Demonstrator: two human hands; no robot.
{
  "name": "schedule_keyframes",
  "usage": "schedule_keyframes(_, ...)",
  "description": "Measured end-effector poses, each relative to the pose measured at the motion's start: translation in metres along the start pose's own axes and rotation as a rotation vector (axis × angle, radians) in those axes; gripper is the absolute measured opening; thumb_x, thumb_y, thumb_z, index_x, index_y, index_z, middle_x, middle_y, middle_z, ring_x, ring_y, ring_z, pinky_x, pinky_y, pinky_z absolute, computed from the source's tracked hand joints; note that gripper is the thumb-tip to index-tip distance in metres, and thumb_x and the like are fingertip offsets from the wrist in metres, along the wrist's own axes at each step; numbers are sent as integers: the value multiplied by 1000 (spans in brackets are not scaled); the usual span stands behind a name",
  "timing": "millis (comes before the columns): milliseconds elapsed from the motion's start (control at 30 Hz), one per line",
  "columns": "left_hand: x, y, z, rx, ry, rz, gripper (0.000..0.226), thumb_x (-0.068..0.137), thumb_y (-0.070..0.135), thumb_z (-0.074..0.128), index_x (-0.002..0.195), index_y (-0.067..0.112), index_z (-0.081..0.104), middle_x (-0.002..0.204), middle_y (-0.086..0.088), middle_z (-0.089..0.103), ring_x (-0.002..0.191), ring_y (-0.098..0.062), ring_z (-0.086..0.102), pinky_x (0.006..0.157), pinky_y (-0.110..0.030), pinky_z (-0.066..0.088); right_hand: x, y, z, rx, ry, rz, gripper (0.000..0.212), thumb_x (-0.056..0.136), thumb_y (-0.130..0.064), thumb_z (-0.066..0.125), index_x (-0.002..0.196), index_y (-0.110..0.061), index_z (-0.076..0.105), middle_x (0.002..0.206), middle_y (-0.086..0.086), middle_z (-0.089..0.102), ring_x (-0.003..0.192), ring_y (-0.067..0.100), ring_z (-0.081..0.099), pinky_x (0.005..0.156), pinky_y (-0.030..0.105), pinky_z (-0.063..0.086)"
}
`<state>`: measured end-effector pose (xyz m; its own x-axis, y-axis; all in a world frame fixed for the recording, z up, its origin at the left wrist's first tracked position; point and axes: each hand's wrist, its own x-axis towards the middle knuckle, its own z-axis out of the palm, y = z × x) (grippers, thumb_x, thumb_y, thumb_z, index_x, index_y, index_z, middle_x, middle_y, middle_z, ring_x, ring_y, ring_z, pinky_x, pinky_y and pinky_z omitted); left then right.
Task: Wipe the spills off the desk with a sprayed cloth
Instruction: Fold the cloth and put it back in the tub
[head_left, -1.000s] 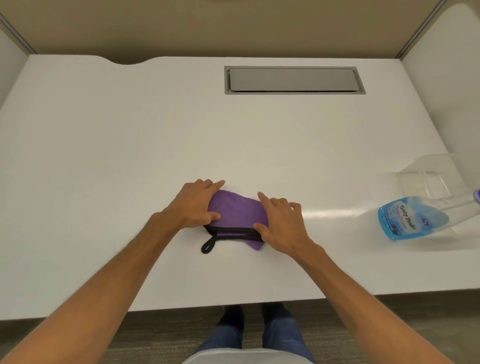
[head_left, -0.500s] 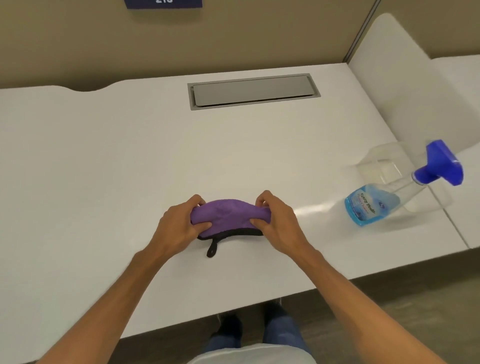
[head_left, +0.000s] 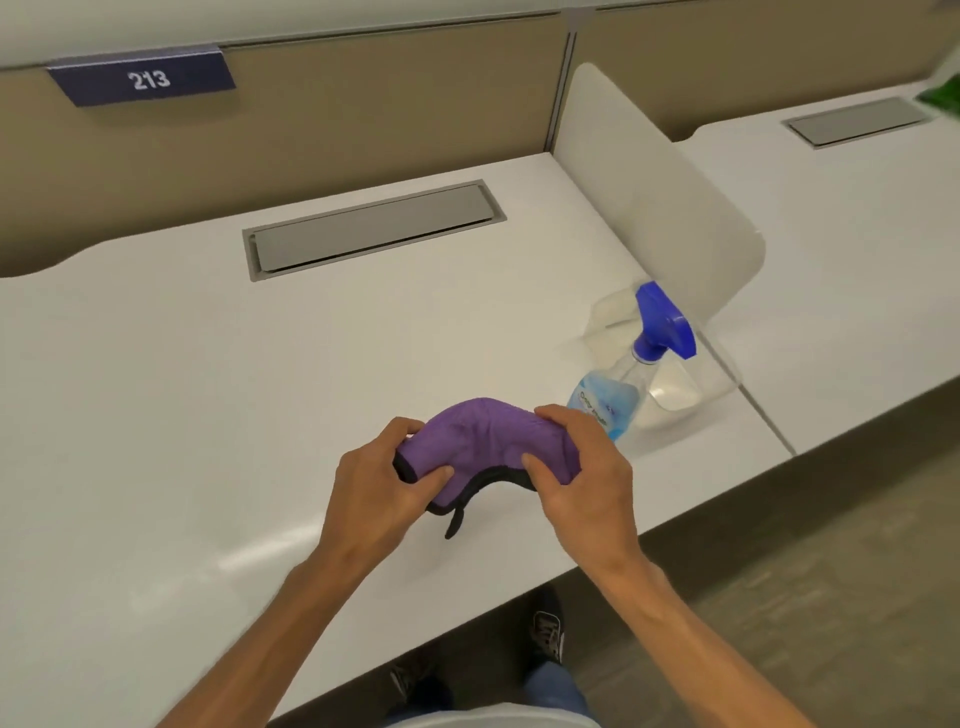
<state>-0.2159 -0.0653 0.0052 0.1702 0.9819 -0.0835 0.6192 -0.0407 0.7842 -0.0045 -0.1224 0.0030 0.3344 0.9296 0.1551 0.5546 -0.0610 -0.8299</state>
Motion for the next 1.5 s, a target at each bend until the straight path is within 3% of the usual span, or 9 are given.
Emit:
schedule_keyframes(167, -19, 41, 53, -33, -45, 91, 62, 80, 38, 84, 134, 39, 54, 102, 39, 55, 94, 18, 60, 72, 1, 47, -11, 35, -61, 29, 53, -50, 45, 88, -20, 76, 129, -24, 59, 124, -9, 63, 118, 2, 61, 98, 21, 55)
schedule_keyframes(267, -32, 64, 86, -41, -41, 152, 64, 82, 35, 83, 139, 34, 54, 118, 40, 52, 108, 25, 51, 87, 2, 42, -11, 56, -95, 37, 84, -103, 40, 88, -21, 72, 126, -14, 63, 119, 0, 67, 114, 6, 65, 95, 25, 58)
schedule_keyframes(433, -40, 106, 140, 56, 0, 265, 61, 83, 26, 83, 138, 20, 60, 116, 4, 68, 91, 4, 58, 84, 4, 41, 4, 87, -141, -57, 105, -175, 40, 92, -27, 64, 126, -6, 66, 116, 7, 69, 107, 12, 67, 91, 24, 58)
schedule_keyframes(667, -24, 168, 195, 15, 50, 337, 62, 88, 33, 75, 144, 16, 53, 124, -4, 66, 107, -6, 58, 89, -13, 48, 51, 114, -187, -204, 181, -268, 35, 94, -8, 66, 129, -3, 65, 122, 13, 68, 111, 17, 66, 97, 7, 47)
schedule_keyframes(800, 8, 202, 225, -17, 66, 301, 63, 94, 31, 69, 150, 21, 42, 131, -1, 59, 104, 5, 42, 85, 4, 36, 94, 120, -201, -287, 211, -296, 33, 96, -4, 65, 129, -5, 62, 124, 14, 66, 109, 20, 65, 94, 4, 45)
schedule_keyframes(900, 39, 222, 244, -38, 96, 247, 60, 96, 27, 66, 149, 14, 41, 131, -6, 59, 100, -1, 45, 77, 11, 31, 129, 122, -204, -358, 181, -279, 33, 98, -5, 63, 131, -6, 63, 129, 15, 63, 106, 24, 67, 90, 16, 51)
schedule_keyframes(1100, 92, 226, 264, 0, 44, 85, 43, 100, 18, 59, 139, 9, 42, 142, -13, 43, 111, -23, 62, 84, -19, 46, 180, 144, -187, -389, -23, -123, 35, 96, -1, 54, 129, -10, 63, 120, 6, 58, 104, 28, 63, 77, 14, 46)
schedule_keyframes(1233, 112, 211, 272, 77, 23, 28, 31, 99, 14, 60, 128, 7, 51, 135, -15, 44, 101, -21, 59, 80, -24, 49, 191, 157, -169, -559, -214, -55, 43, 92, 1, 52, 132, -12, 59, 128, 16, 53, 105, 35, 57, 83, 38, 48)
schedule_keyframes(1500, 120, 201, 291, 274, -87, -4, 30, 96, 12, 65, 124, 6, 55, 140, -16, 44, 109, -27, 58, 87, -33, 53, 194, 168, -153, -773, -335, -119, 16, 89, 0, 52, 102, -3, 59, 110, 15, 53, 87, 35, 56, 65, 34, 36)
